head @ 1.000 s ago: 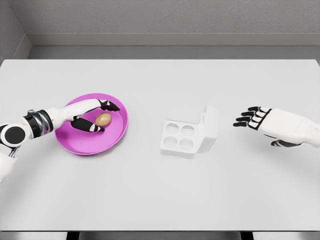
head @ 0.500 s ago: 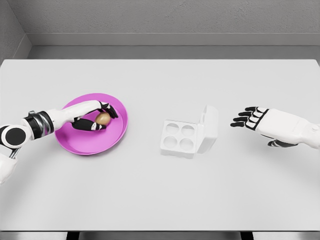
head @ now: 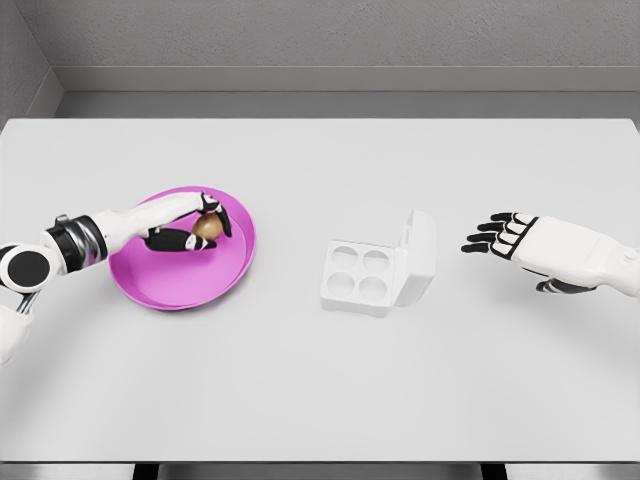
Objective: Pack egg into the box and close the box lid
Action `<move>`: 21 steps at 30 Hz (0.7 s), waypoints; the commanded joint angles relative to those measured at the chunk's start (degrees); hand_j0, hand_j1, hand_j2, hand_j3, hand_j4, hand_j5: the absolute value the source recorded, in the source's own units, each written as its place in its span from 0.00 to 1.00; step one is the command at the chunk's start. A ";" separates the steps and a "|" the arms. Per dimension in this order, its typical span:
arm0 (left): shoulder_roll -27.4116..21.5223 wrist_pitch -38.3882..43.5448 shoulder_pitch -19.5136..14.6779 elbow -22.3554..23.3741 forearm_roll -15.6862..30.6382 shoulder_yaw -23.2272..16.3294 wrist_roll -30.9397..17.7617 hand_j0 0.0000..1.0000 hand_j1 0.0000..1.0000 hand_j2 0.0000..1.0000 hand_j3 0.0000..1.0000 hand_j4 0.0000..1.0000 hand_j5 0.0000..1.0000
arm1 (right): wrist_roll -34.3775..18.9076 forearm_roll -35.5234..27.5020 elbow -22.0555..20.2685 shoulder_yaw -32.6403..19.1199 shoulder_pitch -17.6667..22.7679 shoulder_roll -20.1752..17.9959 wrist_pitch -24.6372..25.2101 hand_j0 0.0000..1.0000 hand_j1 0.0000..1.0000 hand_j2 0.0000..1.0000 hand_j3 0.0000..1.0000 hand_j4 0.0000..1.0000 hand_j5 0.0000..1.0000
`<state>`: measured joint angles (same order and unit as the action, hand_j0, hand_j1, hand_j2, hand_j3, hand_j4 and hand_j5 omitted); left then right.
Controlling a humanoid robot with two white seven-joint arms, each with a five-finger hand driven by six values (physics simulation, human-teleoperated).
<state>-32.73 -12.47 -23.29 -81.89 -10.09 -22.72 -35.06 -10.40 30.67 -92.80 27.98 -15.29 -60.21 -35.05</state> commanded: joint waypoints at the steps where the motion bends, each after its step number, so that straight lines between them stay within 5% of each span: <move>1: -0.06 0.08 -0.09 -1.61 0.42 0.40 0.06 0.37 0.37 0.37 0.37 0.37 0.37 | 0.03 -0.35 -0.01 -0.03 0.00 -0.08 0.05 1.00 1.00 1.00 1.00 1.00 1.00; 21: 0.56 0.08 0.00 -8.99 0.24 1.28 0.06 0.36 0.36 0.36 0.36 0.36 0.36 | 0.03 -0.52 -0.10 -0.03 0.09 -0.08 0.05 1.00 1.00 1.00 1.00 1.00 1.00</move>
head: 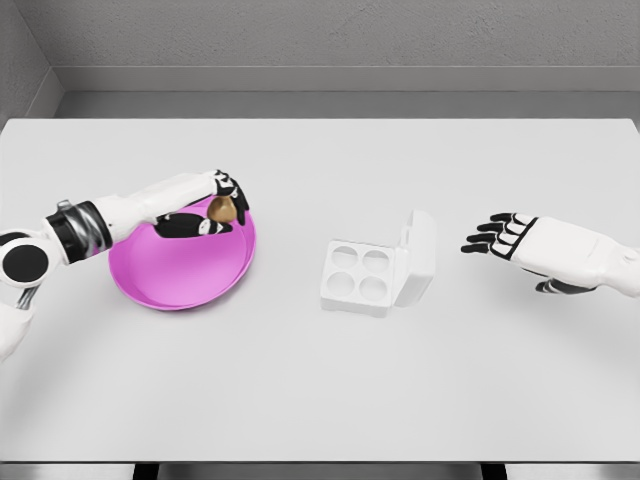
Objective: Pack egg into the box and close the box lid
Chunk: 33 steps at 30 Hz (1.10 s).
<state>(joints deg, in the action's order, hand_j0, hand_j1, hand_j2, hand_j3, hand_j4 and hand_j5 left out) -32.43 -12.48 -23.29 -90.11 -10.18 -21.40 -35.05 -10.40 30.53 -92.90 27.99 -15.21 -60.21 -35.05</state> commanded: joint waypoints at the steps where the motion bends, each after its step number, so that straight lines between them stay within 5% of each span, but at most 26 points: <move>1: 0.35 0.08 0.00 -1.12 0.33 -0.22 0.05 0.36 0.36 0.36 0.36 0.36 0.36 | 0.03 -0.29 -0.09 -0.04 0.00 -0.08 0.05 1.00 1.00 1.00 1.00 1.00 1.00; 14: 6.33 0.00 -0.09 -1.48 -0.28 -1.01 0.05 0.34 0.34 0.34 0.34 0.34 0.34 | 0.03 -0.38 -0.08 0.05 0.00 -0.08 0.05 1.00 1.00 1.00 1.00 1.00 1.00; 33: 15.82 0.08 -0.09 -3.06 -9.42 -5.41 0.05 0.35 0.35 0.35 0.35 0.35 0.35 | 0.03 -0.47 -0.08 0.05 0.09 -0.08 0.05 1.00 1.00 1.00 1.00 1.00 1.00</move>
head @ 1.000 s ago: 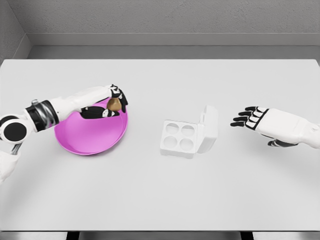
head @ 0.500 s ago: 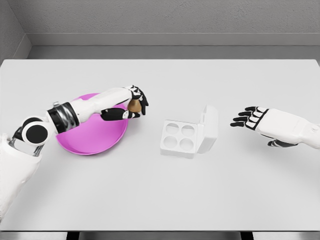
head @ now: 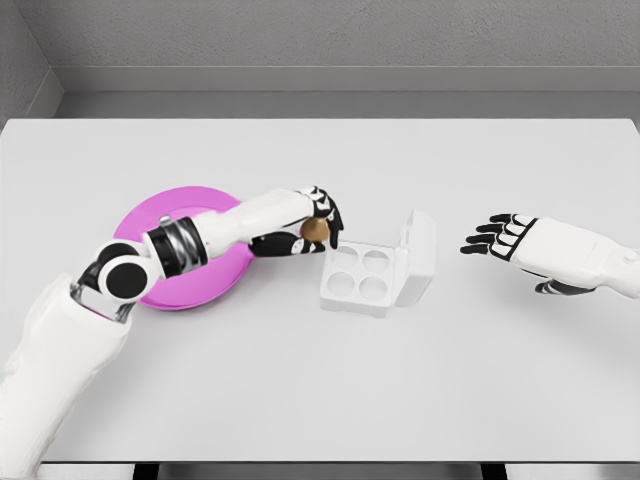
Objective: Pack egg into the box and close the box lid
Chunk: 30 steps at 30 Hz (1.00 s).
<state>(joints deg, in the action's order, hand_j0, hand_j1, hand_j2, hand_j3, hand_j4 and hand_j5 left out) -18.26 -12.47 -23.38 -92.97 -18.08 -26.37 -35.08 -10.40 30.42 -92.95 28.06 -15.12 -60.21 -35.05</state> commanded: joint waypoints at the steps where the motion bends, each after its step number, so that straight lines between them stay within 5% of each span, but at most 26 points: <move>1: 2.44 0.08 0.00 -0.20 -2.22 -0.87 0.08 0.35 0.35 0.35 0.35 0.35 0.35 | 0.03 -0.36 0.05 -0.03 0.00 -0.08 0.05 1.00 1.00 1.00 1.00 1.00 1.00; 30: 7.72 0.08 -0.09 4.20 -4.68 -5.18 0.08 0.38 0.38 0.38 0.38 0.38 0.38 | 0.03 -0.27 -0.12 -0.11 0.09 0.44 0.05 1.00 1.00 1.00 1.00 1.00 1.00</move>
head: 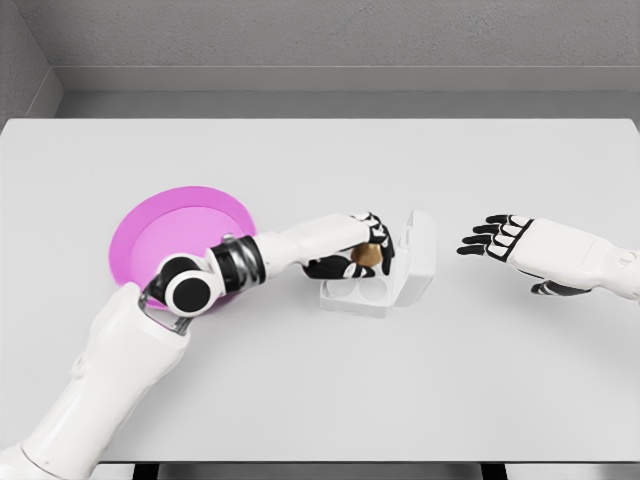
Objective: Pack egg into the box and close the box lid
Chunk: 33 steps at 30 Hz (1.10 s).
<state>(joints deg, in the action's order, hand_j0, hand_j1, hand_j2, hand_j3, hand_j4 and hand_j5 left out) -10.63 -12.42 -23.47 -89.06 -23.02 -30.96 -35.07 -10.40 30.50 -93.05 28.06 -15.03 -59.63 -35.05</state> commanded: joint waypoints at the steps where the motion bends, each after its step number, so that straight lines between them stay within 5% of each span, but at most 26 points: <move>1: 0.08 0.03 0.00 0.29 0.26 -0.60 0.07 0.38 0.38 0.38 0.38 0.38 0.38 | 0.03 -0.35 0.06 -0.02 0.00 -0.13 0.05 1.00 1.00 1.00 1.00 1.00 1.00; 6: -0.10 0.03 0.09 0.11 0.35 -0.51 0.07 0.39 0.39 0.39 0.39 0.39 0.39 | 0.03 -0.35 -0.03 -0.02 0.00 -0.05 0.05 1.00 1.00 1.00 1.00 1.00 1.00; 17: -0.27 0.03 0.17 -0.50 0.44 -0.07 0.07 0.62 0.62 0.62 0.62 0.62 0.62 | 0.03 -0.35 -0.03 -0.11 0.00 -0.05 0.05 1.00 1.00 1.00 1.00 1.00 1.00; 33: -0.45 0.03 0.17 -1.38 0.44 0.37 0.07 0.72 0.72 0.72 0.72 0.72 0.72 | 0.03 -0.35 -0.03 -0.11 0.00 -0.13 0.05 1.00 1.00 1.00 1.00 1.00 1.00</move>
<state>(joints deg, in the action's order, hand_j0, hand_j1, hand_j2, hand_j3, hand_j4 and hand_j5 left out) -11.03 -12.44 -23.29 -89.91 -22.87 -30.70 -35.02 -10.40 30.56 -93.02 27.98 -15.03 -59.66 -35.05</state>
